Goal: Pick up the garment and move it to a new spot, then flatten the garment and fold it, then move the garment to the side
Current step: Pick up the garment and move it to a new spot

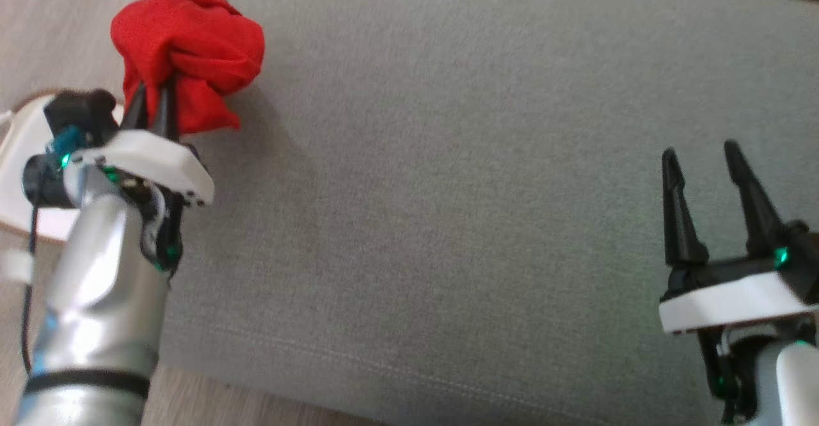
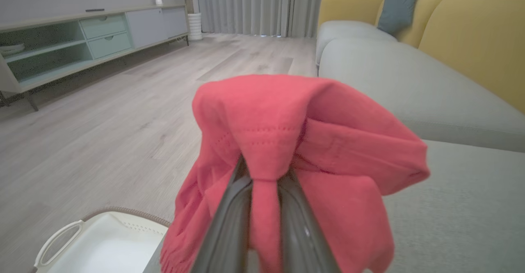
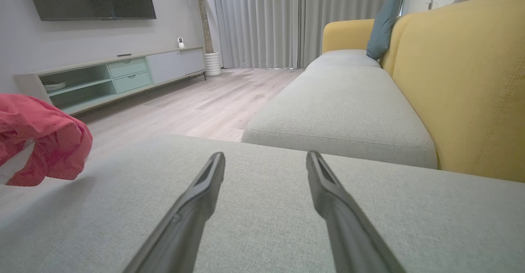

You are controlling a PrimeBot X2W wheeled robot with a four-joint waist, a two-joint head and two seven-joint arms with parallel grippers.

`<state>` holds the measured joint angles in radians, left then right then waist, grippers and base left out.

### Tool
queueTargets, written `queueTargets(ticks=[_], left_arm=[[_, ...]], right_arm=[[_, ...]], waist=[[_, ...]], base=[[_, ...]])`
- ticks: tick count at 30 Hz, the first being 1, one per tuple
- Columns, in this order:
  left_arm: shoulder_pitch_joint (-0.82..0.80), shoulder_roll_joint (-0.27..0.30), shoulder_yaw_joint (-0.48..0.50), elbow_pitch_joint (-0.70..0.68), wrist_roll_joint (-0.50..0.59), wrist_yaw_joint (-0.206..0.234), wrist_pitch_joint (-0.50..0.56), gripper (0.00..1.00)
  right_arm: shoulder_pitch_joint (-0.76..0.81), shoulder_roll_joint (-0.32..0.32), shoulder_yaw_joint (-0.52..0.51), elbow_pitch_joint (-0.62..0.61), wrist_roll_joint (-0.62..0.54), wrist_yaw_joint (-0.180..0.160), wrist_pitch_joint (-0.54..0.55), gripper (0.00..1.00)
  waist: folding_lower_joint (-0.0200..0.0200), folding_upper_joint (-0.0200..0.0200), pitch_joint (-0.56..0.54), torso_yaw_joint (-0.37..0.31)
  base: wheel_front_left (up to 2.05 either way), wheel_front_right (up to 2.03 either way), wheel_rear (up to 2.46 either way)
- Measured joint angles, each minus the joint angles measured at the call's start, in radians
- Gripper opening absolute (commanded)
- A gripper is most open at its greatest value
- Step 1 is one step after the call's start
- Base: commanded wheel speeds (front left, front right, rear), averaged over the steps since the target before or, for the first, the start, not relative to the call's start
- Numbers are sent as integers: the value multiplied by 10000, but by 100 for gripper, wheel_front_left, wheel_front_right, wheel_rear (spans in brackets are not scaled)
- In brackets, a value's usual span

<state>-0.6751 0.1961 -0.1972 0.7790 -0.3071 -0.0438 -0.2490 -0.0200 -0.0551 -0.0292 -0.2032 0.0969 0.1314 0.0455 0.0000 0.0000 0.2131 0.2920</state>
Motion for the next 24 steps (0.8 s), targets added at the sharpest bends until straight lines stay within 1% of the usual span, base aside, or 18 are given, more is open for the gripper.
queueTargets(ticks=[5, 9, 13, 17, 24], left_arm=[[1736, 84, -59, -2414, 151, 403, 25, 0], [3165, 244, -224, -4266, 169, 706, 625, 0], [3844, 127, -790, -5875, 169, 700, 1338, 0], [3802, -199, -1430, -6508, 169, 510, 1732, 0], [3216, -811, -2815, -6161, 548, -67, 1870, 0]], right_arm=[[410, 77, 38, 236, 194, 0, -188, 100], [583, 84, 79, 322, 525, 0, -299, 100], [750, 90, 10, 322, 568, 0, -370, 100], [710, 96, 42, 257, 499, 0, -368, 100], [534, 104, 127, 270, 642, 0, -420, 100]], waist=[[0, 0, -616, -234], [-1, 0, -873, -661], [0, 0, -913, -1128], [0, 0, -763, -1680], [0, 0, -297, -2862]], base=[[0, 0, 0], [0, 0, 0], [0, 0, 0], [0, 0, 0], [0, 0, 0]])
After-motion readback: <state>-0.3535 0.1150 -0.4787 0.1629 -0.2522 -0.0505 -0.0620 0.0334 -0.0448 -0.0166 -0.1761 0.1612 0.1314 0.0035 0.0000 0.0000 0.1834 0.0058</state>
